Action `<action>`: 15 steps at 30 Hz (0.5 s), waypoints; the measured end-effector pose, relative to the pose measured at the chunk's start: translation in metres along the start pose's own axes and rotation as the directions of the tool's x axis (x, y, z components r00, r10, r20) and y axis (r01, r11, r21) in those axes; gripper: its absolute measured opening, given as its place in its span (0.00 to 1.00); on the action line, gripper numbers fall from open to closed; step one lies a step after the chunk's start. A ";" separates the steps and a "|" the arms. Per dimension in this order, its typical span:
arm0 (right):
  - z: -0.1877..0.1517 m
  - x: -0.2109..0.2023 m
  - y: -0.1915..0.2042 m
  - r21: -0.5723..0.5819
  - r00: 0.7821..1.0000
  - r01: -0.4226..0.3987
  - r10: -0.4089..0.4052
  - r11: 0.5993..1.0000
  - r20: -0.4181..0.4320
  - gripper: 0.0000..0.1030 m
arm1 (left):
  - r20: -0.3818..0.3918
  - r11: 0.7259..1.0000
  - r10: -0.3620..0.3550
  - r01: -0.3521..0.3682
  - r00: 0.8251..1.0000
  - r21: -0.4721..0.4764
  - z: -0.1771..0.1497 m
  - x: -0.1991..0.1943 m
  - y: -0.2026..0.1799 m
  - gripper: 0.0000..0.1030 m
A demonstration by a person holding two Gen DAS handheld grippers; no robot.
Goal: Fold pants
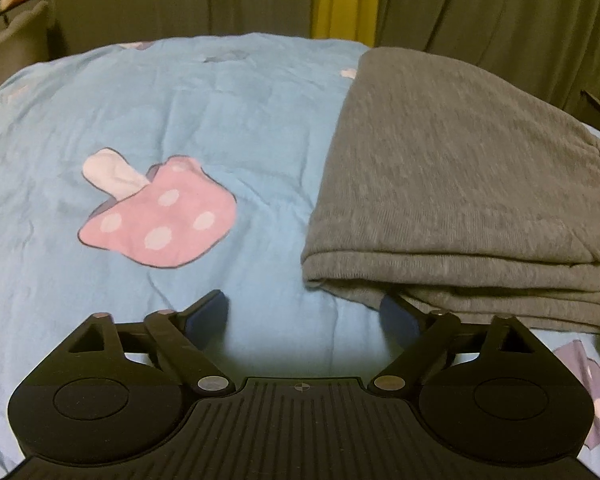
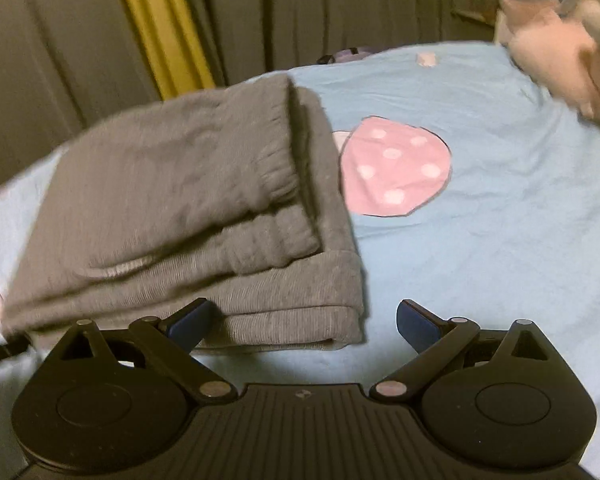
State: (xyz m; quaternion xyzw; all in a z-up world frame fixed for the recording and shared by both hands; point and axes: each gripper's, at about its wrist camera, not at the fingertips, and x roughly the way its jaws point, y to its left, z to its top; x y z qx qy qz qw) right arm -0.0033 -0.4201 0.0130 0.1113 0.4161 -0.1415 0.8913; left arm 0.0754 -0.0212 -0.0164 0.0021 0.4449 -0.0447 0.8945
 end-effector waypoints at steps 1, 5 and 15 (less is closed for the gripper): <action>0.001 0.006 0.000 -0.001 1.000 0.003 -0.003 1.000 -0.014 0.96 | -0.002 1.000 0.003 -0.003 1.000 0.004 -0.001 0.000 -0.001 0.91; 0.005 0.011 -0.013 0.067 1.000 0.021 -0.021 0.997 -0.002 0.96 | -0.026 1.000 0.008 -0.008 1.000 0.019 -0.008 -0.005 -0.004 0.94; -0.006 -0.007 0.000 0.042 0.996 0.035 -0.032 0.999 -0.081 0.96 | -0.072 0.992 -0.009 0.018 0.997 0.124 -0.028 -0.022 -0.019 0.98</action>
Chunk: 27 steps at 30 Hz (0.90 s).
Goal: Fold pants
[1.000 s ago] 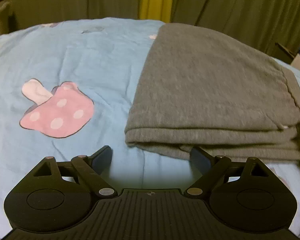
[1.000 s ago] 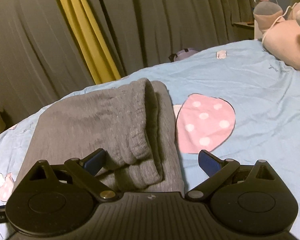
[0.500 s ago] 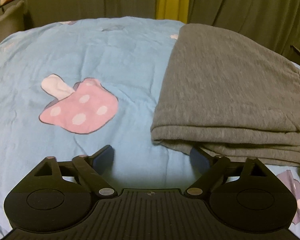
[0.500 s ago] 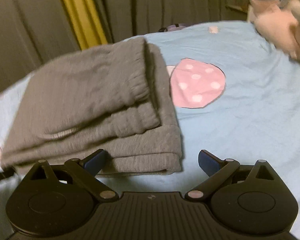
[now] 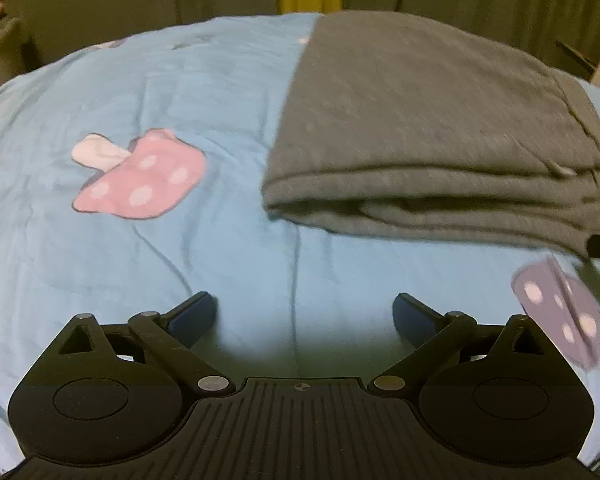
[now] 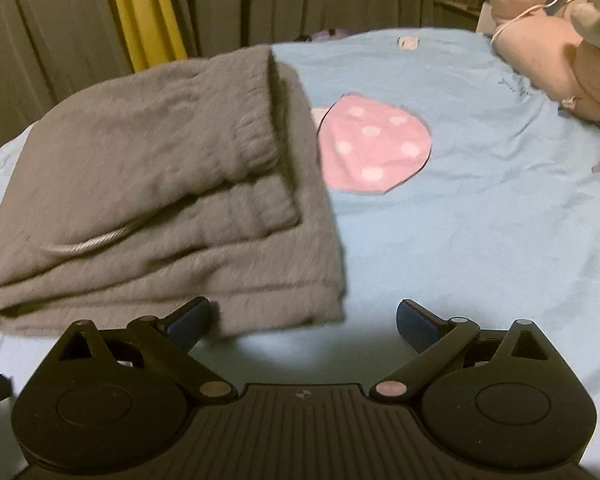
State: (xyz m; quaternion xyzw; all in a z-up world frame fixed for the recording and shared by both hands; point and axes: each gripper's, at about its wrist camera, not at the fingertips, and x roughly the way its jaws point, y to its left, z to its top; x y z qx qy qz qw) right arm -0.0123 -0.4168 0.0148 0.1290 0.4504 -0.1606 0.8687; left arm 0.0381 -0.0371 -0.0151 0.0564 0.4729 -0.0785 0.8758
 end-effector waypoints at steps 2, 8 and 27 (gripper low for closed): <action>-0.005 -0.002 0.009 -0.023 0.999 -0.005 0.004 1.000 -0.042 0.96 | -0.011 1.000 -0.007 0.007 1.000 0.019 -0.004 -0.003 -0.002 0.98; -0.022 -0.011 0.039 -0.140 0.997 0.027 -0.037 0.990 -0.071 0.96 | -0.030 0.999 -0.036 0.037 0.999 0.009 -0.010 -0.012 0.000 0.98; -0.037 -0.025 0.067 -0.277 0.999 -0.014 0.027 0.961 0.041 0.96 | -0.019 0.999 -0.007 0.008 1.000 0.041 -0.009 -0.011 -0.008 0.98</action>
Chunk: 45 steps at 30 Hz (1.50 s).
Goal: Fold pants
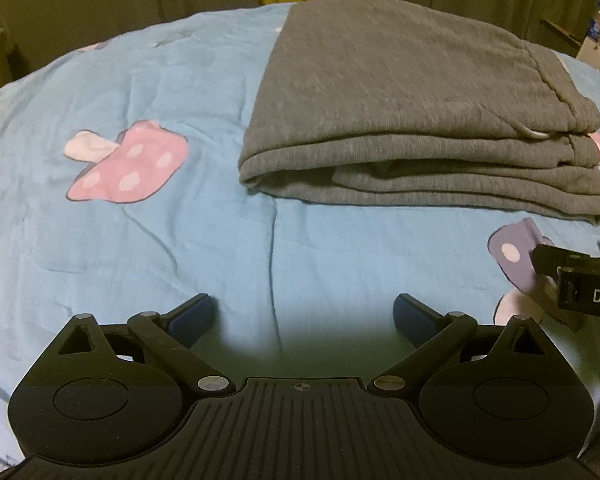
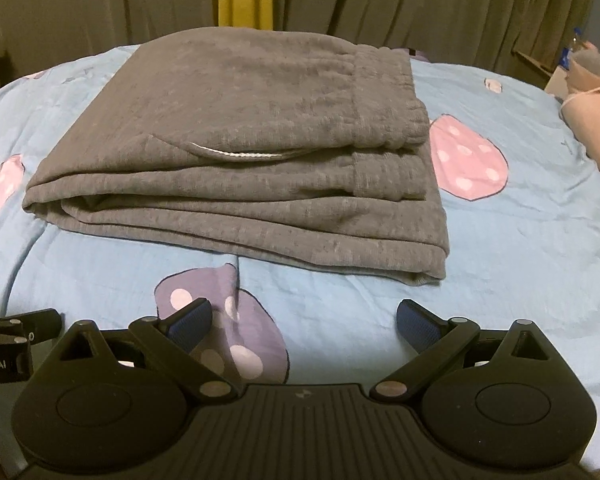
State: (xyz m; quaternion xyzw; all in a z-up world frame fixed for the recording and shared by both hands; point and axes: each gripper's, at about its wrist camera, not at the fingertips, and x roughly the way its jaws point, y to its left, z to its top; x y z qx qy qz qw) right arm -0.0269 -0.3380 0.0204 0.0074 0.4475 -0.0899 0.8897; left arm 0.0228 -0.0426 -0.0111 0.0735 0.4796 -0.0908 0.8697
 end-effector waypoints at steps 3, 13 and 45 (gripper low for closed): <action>0.000 0.000 0.002 -0.004 1.000 -0.005 0.005 1.000 0.013 0.96 | 0.019 1.000 -0.004 0.004 1.000 0.002 0.000 -0.001 0.000 0.98; 0.004 0.008 -0.001 0.035 1.000 -0.021 0.021 0.999 0.008 0.96 | 0.036 0.999 0.012 -0.014 0.999 0.033 0.002 0.003 -0.007 0.98; 0.004 -0.007 -0.006 0.065 0.989 -0.047 0.037 0.997 0.143 0.96 | 0.091 1.000 0.004 -0.004 0.996 -0.004 0.006 0.001 -0.004 0.98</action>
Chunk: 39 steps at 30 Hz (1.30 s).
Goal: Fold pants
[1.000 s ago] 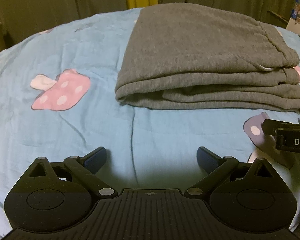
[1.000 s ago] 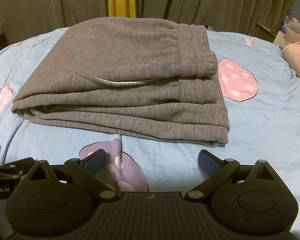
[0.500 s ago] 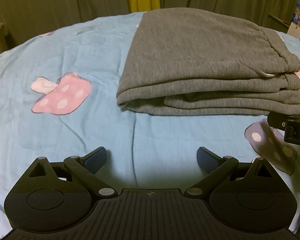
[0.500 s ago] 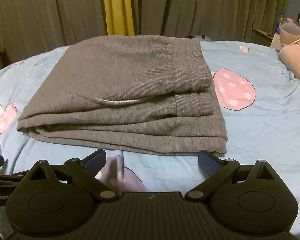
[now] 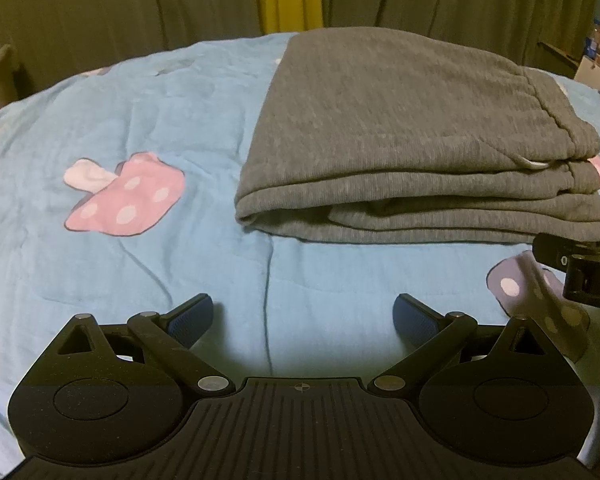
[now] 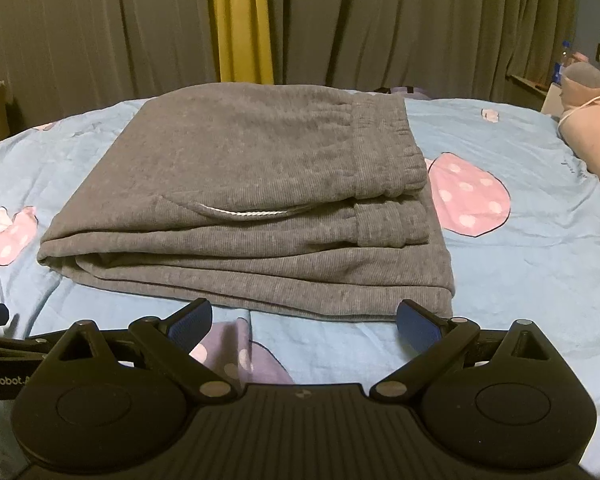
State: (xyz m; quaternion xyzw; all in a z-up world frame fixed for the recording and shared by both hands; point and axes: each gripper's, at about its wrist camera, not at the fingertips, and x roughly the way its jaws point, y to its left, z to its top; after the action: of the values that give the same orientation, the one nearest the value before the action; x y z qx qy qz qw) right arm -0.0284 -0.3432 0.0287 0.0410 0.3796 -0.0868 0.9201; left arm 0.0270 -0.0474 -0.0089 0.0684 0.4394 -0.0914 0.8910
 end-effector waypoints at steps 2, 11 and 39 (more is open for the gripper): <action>0.000 0.000 0.000 0.004 1.000 0.000 0.000 1.000 0.000 0.96 | -0.001 1.000 -0.003 0.003 1.000 -0.005 0.001 0.000 0.000 0.98; 0.000 0.000 0.001 -0.008 1.000 0.002 -0.002 1.000 0.003 0.96 | 0.006 1.000 -0.011 0.011 1.000 -0.017 0.002 -0.001 0.003 0.98; 0.001 -0.001 0.002 -0.024 1.000 0.015 -0.014 1.000 0.016 0.96 | 0.015 0.999 -0.027 0.027 1.000 -0.027 0.002 -0.003 0.004 0.98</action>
State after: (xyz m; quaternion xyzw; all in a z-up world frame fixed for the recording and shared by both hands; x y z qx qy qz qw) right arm -0.0279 -0.3410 0.0306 0.0263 0.3737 -0.0891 0.9229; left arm 0.0281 -0.0434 -0.0051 0.0499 0.4349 -0.0980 0.8938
